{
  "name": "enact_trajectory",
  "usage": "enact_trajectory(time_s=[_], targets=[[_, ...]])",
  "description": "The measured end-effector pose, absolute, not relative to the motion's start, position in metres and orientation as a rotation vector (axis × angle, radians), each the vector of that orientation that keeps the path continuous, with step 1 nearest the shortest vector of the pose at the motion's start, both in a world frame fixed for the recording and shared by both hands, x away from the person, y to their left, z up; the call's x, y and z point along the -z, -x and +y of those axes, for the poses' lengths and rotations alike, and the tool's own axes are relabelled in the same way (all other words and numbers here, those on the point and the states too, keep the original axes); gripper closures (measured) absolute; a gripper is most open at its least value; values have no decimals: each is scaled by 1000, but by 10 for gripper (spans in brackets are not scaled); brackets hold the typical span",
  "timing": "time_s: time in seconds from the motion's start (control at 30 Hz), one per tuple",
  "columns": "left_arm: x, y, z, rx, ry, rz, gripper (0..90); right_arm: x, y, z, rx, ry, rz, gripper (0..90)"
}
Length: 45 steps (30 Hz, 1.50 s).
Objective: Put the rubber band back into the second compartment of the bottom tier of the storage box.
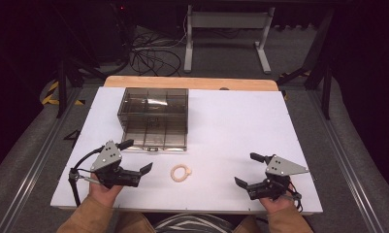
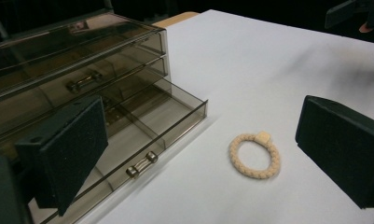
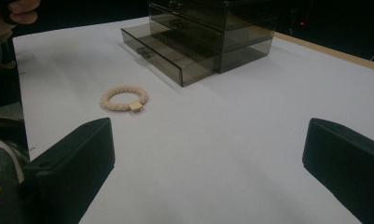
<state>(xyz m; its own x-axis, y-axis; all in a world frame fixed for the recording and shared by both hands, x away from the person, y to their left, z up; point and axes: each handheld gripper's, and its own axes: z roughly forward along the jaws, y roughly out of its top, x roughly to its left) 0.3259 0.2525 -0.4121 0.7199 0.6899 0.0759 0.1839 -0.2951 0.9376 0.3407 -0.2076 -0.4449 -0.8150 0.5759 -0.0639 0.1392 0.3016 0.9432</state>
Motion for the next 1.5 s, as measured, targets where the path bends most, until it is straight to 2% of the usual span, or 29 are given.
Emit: enact_trajectory(time_s=[0.33, 1.03, 1.4, 1.5], targets=[[408, -336, 232, -510, -1864, 663, 29, 445, -340, -208, -1516, -643, 2191, 30], [404, -347, 201, -499, -1914, 609, 31, 446, -339, -208, -1513, -645, 2198, 30], [403, -351, 193, -385, -1892, 609, 31, 446, -339, -208, -1514, -633, 2200, 30], [402, -351, 190, -396, -1899, 605, 33, 446, -339, -208, -1516, -635, 2202, 30]])
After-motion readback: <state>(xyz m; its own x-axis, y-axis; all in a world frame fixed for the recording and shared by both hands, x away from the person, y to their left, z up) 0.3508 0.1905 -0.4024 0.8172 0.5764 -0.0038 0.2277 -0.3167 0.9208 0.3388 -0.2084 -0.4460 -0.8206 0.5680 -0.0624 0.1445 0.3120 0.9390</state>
